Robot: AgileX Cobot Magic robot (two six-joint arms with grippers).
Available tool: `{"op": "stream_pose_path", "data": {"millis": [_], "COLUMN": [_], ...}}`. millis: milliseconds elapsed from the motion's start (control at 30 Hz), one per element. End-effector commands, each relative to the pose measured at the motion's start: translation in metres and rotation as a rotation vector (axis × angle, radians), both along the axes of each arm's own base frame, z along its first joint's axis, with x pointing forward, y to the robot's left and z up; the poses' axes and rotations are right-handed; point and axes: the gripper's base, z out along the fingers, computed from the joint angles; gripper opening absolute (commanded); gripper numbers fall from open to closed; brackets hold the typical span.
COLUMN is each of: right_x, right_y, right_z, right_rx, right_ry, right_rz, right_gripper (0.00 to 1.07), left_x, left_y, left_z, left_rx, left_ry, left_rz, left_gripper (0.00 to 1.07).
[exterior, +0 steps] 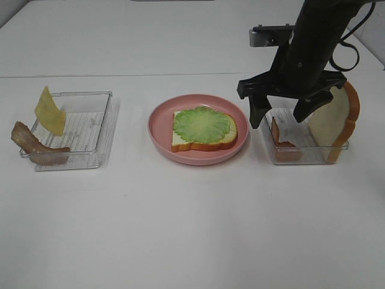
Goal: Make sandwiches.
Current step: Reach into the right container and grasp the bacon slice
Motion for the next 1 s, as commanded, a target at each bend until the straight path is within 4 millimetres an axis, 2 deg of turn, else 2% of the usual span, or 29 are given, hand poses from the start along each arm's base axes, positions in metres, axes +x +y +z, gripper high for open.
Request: {"op": "stream_pose_path", "data": {"millis": [33,233,300,433,633,1000], "right_x": [0.01,0.014,0.016,0.016,0.017,0.018], "right_y": [0.002,0.003,0.003,0.003,0.001,-0.001], "right_z": [-0.015,-0.024,-0.033,-0.036,-0.036,-0.036], "right_rx": [-0.016,-0.018,-0.024,-0.031,-0.05,-0.076], "right_ry": [-0.006,-0.001,0.014,0.018,0.013,0.006], "right_rz": [0.016,0.015,0.016,0.019,0.026,0.042], "right_gripper": [0.76,0.76,0.76,0.74,0.55,0.55], "left_x": [-0.002,-0.002,-0.002,-0.002,-0.002,-0.002], "left_y": [0.0,0.0,0.0,0.0,0.0,0.0], "left_z": [0.0,0.0,0.0,0.0,0.0,0.0], "left_rx": [-0.005,-0.006,-0.006,-0.006,-0.006,-0.006], "left_ry": [-0.023,-0.022,-0.022,-0.022,-0.022,-0.022], "left_rz": [0.006,0.006,0.006,0.006,0.006,0.006], "left_gripper": [1.0,1.0,1.0,1.0,1.0,1.0]}}
